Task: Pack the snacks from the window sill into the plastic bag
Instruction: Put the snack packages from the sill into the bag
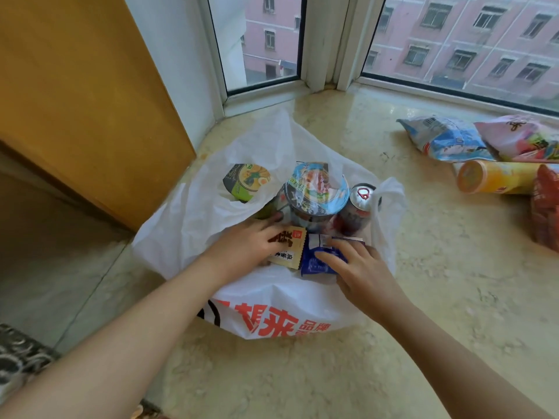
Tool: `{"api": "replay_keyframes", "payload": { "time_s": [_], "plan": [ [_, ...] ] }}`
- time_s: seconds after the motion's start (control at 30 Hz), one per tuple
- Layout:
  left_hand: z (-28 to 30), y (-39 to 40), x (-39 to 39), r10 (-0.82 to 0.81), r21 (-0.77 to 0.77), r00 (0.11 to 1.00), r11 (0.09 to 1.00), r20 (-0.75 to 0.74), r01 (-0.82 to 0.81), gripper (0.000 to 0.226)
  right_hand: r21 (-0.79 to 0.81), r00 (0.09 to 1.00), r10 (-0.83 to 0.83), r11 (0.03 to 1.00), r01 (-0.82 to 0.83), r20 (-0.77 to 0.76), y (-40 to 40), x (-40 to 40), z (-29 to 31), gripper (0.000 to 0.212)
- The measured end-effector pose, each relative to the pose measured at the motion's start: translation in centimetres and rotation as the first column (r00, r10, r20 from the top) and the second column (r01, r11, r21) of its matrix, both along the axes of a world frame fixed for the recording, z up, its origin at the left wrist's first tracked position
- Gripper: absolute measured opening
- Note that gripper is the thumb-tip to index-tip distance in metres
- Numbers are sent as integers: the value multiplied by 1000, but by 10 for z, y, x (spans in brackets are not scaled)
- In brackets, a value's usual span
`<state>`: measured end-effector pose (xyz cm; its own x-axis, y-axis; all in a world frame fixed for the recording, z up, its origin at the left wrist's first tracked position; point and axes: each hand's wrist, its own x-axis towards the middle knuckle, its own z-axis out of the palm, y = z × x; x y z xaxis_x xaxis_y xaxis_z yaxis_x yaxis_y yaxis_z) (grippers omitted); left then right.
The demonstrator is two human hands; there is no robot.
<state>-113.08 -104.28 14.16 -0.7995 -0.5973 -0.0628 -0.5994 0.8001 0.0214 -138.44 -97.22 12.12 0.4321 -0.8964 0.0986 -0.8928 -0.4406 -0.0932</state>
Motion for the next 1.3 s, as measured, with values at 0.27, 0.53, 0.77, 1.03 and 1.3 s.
{"api": "replay_keyframes", "payload": {
  "time_s": [0.27,0.53,0.77,1.03,1.3],
  "plan": [
    [12,7,-16,219,236,960,937,174,-256,68,133,994,-72,988,83,-84,19,-3,-4,59],
    [31,31,-56,44,-169,961,981,-274,-93,34,-18,989,-120,992,122,91,36,-8,24,48],
    [55,36,-110,-28,-228,939,972,-342,-54,30,-159,971,-183,965,207,151,53,-51,48,43],
    [68,34,-188,-140,-338,917,941,-373,6,35,-191,919,-351,904,383,179,85,-136,55,41],
    [56,42,-284,-181,-315,944,945,-274,90,41,-147,854,-505,842,519,124,109,-216,47,46]
  ]
}}
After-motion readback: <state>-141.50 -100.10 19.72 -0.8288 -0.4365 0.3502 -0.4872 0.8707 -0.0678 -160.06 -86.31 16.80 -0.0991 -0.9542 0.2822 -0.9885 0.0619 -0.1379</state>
